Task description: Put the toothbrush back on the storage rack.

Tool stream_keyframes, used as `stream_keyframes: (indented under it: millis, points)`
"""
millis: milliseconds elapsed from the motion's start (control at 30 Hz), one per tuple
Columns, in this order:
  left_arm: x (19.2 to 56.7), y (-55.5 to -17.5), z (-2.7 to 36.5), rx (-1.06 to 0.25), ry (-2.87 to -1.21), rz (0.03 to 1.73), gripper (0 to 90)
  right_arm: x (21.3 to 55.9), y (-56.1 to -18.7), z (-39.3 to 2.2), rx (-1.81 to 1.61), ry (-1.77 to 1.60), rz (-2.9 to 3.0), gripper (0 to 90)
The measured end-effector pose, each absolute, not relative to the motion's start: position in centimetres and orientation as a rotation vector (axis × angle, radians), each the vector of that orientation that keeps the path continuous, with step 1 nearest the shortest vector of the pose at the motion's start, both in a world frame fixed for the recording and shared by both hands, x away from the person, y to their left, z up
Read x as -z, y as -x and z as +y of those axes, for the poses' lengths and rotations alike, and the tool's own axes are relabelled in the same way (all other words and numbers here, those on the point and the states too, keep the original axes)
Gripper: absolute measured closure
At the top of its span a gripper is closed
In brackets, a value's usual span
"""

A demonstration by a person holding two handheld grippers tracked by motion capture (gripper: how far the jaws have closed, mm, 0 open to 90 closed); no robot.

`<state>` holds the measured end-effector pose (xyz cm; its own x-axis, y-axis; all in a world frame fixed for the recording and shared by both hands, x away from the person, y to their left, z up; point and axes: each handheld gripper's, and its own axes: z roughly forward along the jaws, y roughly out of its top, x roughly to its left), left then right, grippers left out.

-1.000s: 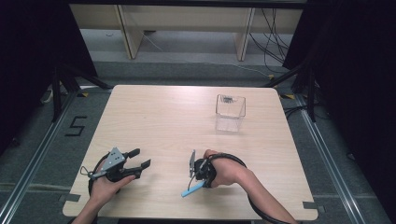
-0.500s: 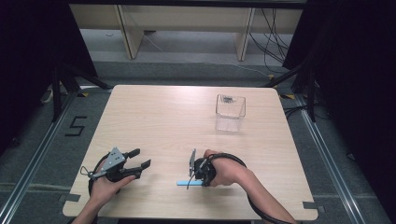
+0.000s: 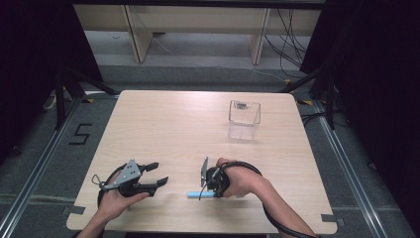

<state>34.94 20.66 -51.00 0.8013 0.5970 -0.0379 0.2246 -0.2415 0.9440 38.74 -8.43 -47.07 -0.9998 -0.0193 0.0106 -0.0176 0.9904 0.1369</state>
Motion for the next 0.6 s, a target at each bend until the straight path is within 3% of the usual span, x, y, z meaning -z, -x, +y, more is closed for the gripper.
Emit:
stream_keyframes:
  millis: [200,600]
  points:
    - [50.6,-34.5,17.5,-0.263,-1.935,0.44,32.5,45.5,-38.6,-8.4,0.214,-0.018,-3.139,78.8]
    - [51.2,-34.5,13.6,-0.197,-2.006,0.281,45.1,43.5,-38.3,-7.9,0.22,-0.053,-3.155,78.8]
